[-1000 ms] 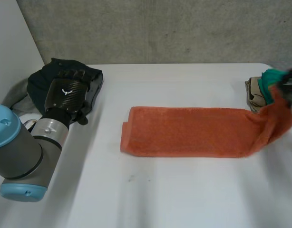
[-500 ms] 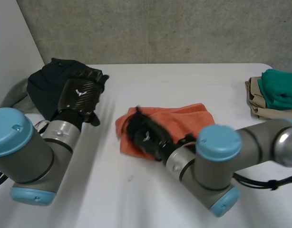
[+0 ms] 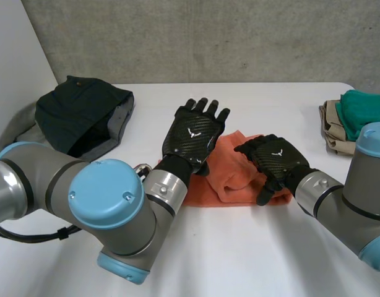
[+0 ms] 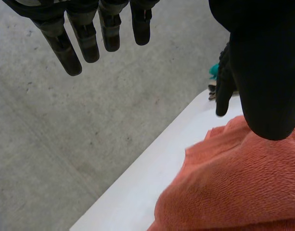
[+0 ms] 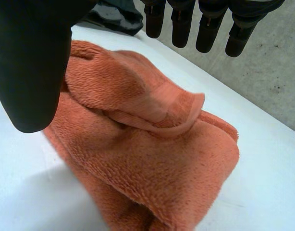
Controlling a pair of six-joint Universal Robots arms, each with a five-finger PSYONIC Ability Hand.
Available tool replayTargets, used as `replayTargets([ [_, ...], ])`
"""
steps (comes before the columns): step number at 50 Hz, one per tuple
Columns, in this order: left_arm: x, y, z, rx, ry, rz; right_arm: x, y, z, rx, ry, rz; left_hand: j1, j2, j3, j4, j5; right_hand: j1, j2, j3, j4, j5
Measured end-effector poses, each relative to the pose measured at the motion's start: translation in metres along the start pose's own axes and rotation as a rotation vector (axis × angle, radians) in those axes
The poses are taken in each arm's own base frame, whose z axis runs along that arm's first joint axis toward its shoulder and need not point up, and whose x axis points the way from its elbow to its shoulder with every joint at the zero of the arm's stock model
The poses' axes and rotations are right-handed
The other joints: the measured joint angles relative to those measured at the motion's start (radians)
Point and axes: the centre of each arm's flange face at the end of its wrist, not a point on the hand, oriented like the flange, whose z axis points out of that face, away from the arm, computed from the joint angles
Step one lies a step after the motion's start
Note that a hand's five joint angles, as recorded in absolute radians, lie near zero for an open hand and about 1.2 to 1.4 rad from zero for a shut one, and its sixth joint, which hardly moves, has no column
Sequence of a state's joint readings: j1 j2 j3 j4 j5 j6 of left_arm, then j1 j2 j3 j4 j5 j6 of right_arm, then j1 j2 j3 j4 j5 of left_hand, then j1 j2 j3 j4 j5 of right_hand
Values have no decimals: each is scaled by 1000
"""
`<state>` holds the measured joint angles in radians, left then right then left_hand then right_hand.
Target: Fold the laundry.
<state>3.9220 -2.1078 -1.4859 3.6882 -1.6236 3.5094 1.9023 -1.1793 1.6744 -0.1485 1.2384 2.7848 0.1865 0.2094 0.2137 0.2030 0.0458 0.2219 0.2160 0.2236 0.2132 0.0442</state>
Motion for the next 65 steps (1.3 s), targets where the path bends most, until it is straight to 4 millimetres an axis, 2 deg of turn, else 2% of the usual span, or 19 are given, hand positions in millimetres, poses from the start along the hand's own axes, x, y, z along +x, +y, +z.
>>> replayTargets([
  [12,-8,6,-5,-37,-42,0,34,-10,4,27,113,-7,0,0,0,0,0,0,0,0,0,0],
  [17,-12,8,-9,-55,-46,1,41,-16,7,29,129,-10,0,0,0,0,0,14,19,16,31,33],
  [25,-45,4,-19,-78,-116,-3,35,-1,34,-32,69,4,0,0,0,0,0,139,138,137,148,150],
  [31,-68,-1,-29,-80,-167,-19,14,8,58,-43,5,-10,0,0,0,0,0,293,292,288,293,293],
  [33,-75,-1,-34,-83,-184,-30,7,8,67,-37,-10,-23,0,0,0,0,0,776,793,754,765,755],
  [35,-80,-2,-37,-85,-197,-38,4,5,73,-27,-9,-39,0,0,0,0,0,862,937,914,925,901],
  [39,-89,-4,-44,-85,-221,-52,0,-12,79,18,20,-103,0,0,0,0,0,862,956,959,980,924],
  [40,-94,-5,-47,-82,-235,-55,-5,-25,79,56,37,-157,0,0,0,0,0,862,956,959,982,924],
  [41,-95,-5,-47,-82,-238,-56,-5,-27,79,62,39,-166,0,0,0,0,0,862,956,959,982,924],
  [45,-108,-9,-52,-73,-277,-56,-36,-54,77,165,20,-336,0,0,0,0,0,862,956,961,983,931],
  [46,-113,-10,-53,-70,-292,-55,-56,-58,75,202,-20,-415,0,0,0,0,0,862,956,961,984,937],
  [49,-120,-10,-54,-69,-313,-52,-96,-55,71,261,-119,-563,0,0,0,0,0,862,956,962,984,940],
  [50,-121,-10,-54,-69,-316,-52,-102,-53,70,268,-138,-586,0,0,0,0,0,862,956,961,984,940],
  [51,-124,-10,-54,-70,-326,-51,-127,-44,66,299,-215,-686,0,0,0,0,0,844,906,904,929,903],
  [52,-124,-10,-55,-70,-327,-51,-131,-42,66,304,-228,-703,0,0,0,0,0,829,873,871,885,876],
  [53,-126,-9,-55,-72,-333,-50,-152,-30,62,331,-296,-801,0,0,0,0,0,582,605,610,625,605],
  [56,-128,-9,-55,-73,-338,-50,-173,-13,56,361,-362,-933,0,0,0,0,0,155,173,192,206,179],
  [60,-128,-11,-53,-64,-340,-50,-177,-9,53,358,-354,-1010,0,0,0,0,0,-5,-5,-13,-2,4],
  [65,-130,-18,-48,-32,-343,-51,-153,-27,50,317,-287,-880,0,0,0,0,0,-5,-5,-13,-3,1],
])
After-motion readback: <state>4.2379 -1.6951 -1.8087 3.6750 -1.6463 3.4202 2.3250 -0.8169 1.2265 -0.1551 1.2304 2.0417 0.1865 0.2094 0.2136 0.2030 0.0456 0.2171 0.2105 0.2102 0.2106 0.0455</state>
